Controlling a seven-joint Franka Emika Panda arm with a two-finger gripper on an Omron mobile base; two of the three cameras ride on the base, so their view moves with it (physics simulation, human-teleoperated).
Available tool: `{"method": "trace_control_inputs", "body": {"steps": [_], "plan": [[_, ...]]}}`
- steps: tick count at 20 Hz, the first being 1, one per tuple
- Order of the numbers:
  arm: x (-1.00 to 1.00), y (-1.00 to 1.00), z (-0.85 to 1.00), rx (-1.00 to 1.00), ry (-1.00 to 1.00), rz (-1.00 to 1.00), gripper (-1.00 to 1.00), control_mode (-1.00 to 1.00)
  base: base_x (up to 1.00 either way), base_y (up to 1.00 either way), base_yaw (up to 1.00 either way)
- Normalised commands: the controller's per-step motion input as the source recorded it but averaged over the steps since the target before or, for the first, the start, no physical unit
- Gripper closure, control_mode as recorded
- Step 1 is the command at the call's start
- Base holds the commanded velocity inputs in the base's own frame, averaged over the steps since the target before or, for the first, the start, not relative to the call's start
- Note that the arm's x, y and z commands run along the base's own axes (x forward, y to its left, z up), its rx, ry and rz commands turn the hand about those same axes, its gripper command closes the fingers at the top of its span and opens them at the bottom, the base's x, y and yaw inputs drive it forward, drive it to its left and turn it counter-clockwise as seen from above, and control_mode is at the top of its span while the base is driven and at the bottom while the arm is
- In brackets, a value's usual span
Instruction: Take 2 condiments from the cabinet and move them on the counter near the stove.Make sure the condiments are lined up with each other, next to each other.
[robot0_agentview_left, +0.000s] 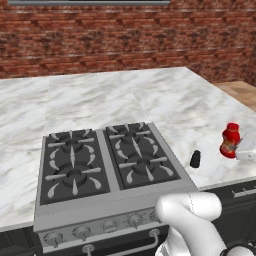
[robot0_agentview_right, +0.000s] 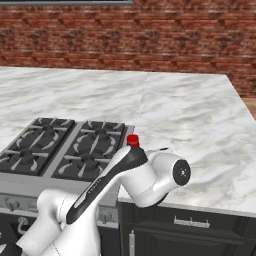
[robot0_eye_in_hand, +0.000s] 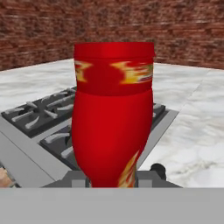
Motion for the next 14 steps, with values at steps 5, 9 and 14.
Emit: {"method": "trace_control_inputs", "body": {"steps": [5, 9, 14], "plan": [[0.14, 0.0, -0.41, 0.0, 0.0, 0.0, 1.0, -1.0, 0.0, 0.0, 0.0], [0.08, -0.01, -0.4, 0.01, -0.01, 0.0, 1.0, -1.0, 0.0, 0.0, 0.0], [0.17, -0.18, -0.18, 0.11, 0.0, 0.0, 1.0, -1.0, 0.0, 0.0, 0.0]]}}
